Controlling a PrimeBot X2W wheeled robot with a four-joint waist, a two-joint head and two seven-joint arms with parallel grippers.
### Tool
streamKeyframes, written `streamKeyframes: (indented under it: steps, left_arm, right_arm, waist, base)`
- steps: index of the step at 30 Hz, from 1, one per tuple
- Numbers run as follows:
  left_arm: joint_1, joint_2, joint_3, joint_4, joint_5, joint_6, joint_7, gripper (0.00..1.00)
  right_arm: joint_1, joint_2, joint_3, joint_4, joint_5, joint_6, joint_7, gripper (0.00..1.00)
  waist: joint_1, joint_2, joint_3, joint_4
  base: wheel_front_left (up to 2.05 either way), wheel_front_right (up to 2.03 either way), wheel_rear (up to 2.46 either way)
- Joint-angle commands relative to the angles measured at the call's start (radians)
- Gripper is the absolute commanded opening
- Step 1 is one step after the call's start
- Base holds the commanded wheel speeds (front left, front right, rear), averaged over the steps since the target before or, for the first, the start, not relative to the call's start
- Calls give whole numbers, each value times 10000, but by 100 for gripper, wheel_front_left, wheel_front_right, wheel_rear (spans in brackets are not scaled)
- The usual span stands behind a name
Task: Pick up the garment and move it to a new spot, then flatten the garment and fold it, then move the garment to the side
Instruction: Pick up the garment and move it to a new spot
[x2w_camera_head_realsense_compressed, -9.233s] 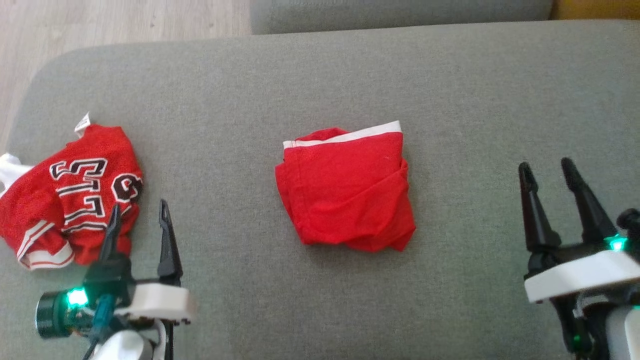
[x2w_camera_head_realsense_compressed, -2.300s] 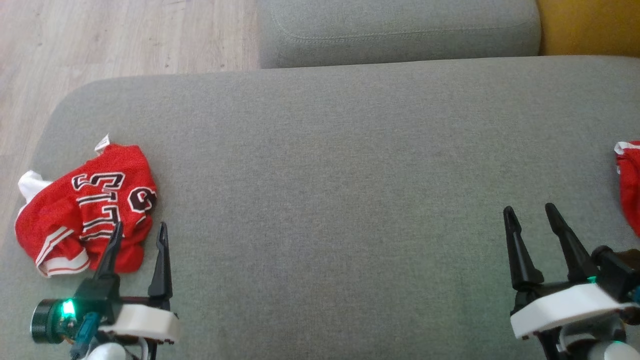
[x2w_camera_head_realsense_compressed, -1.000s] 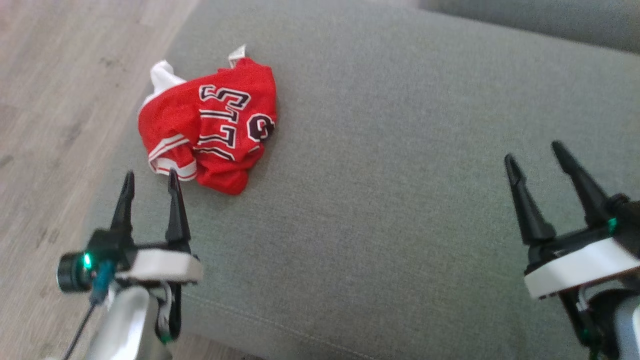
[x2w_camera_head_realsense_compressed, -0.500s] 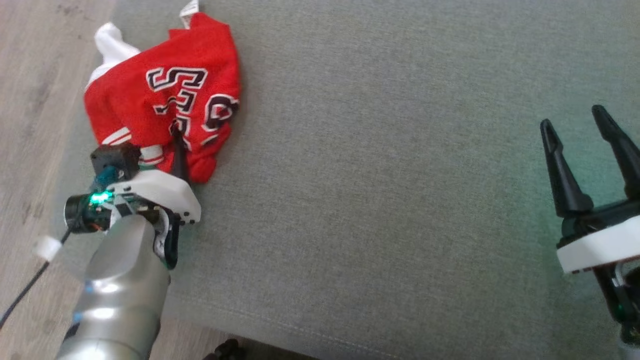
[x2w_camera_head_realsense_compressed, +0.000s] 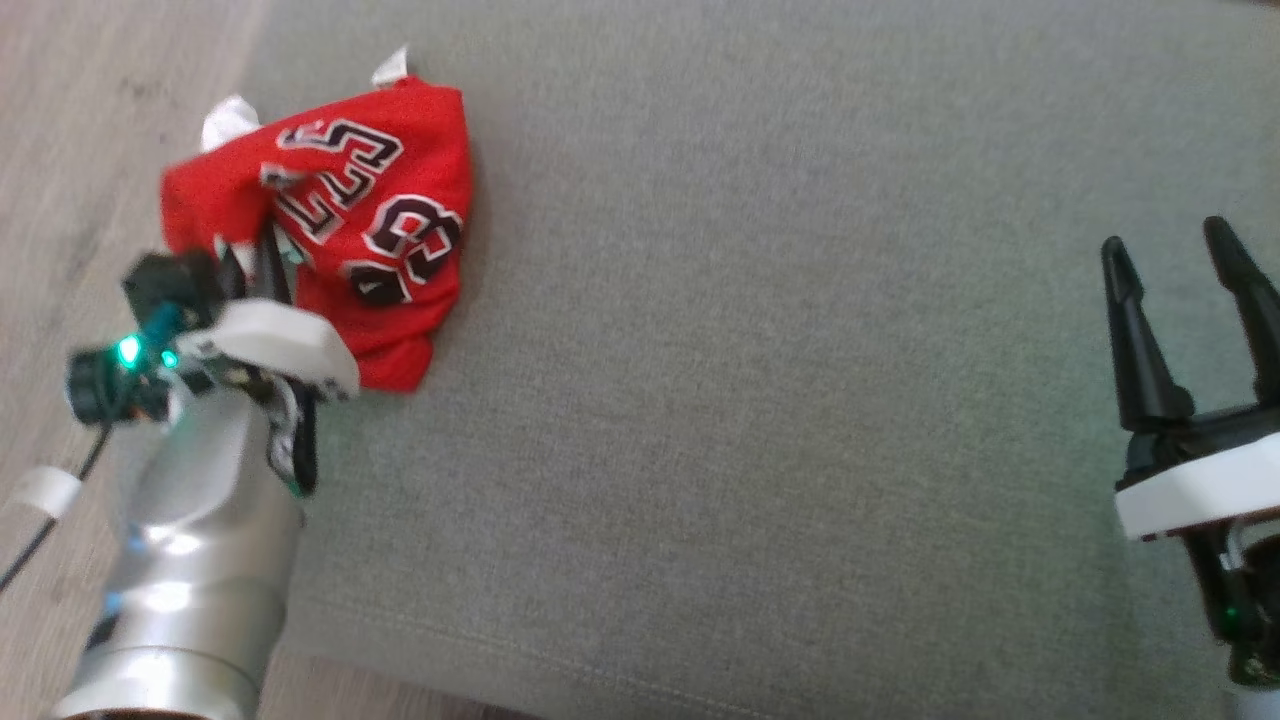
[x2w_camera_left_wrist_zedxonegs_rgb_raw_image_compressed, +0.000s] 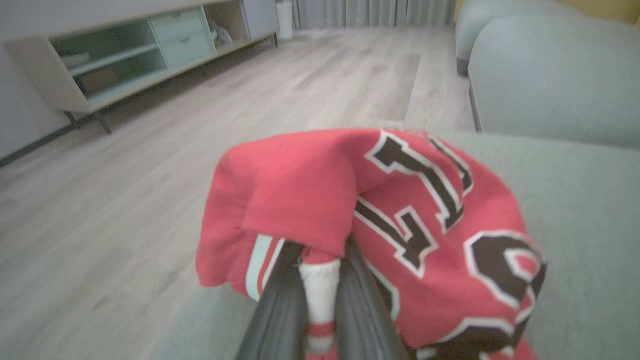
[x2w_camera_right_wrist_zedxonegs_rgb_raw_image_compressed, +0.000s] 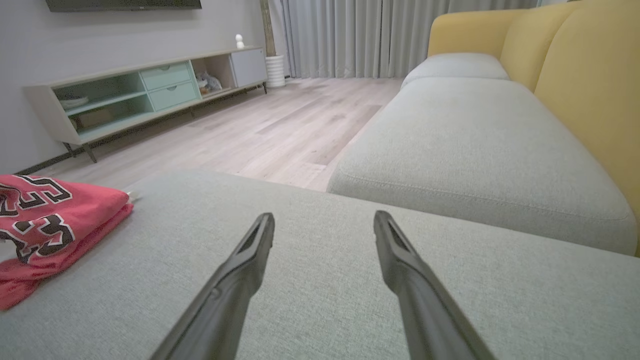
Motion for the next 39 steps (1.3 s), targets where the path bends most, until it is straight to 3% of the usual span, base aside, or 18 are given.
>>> streamKeyframes:
  steps: [1,12,19,29,33,38,39]
  left_arm:
    - [-187,641,397,-955,184,169,-128,0]
    - [1120,903,528,-3843,638,455,-134,0]
    - [1761,475,-272,-5149,911,311,229,0]
    - [2537,-828,-3364,-4594,1312,-861,872,0]
    - [2549,-889,-4910,-4610,746,-1102,763,0]
    - [2492,-893,-6815,-4822,-62,-1003,869,0]
    - [2451,-894,-7118,-4842,-150,-985,867,15]
  right_arm:
    - [6,58,255,-248,-59,-7,-175,100]
    - [151,643,667,266,-71,-7,-586,100]
    - [328,1034,855,557,-2,-7,-766,100]
    - [227,1396,971,1126,324,-7,-1179,100]
    - [151,1455,897,1382,435,-7,-1339,100]
    - [79,1511,862,1649,571,-7,-1520,100]
    - [69,1521,861,1683,589,-7,-1552,100]
  waist:
    - [0,0,-568,-66]
    - [0,0,-1978,-877]
    - [0,0,-2180,-2257]
    - [0,0,-1512,-4988]
    - [0,0,-1225,-5735]
    - [0,0,-975,-6126]
    - [0,0,-924,-6137]
  base:
    - [0,0,0]
    - [0,0,0]
    - [0,0,0]
    - [0,0,0]
    - [0,0,0]
    - [0,0,0]
    - [0,0,0]
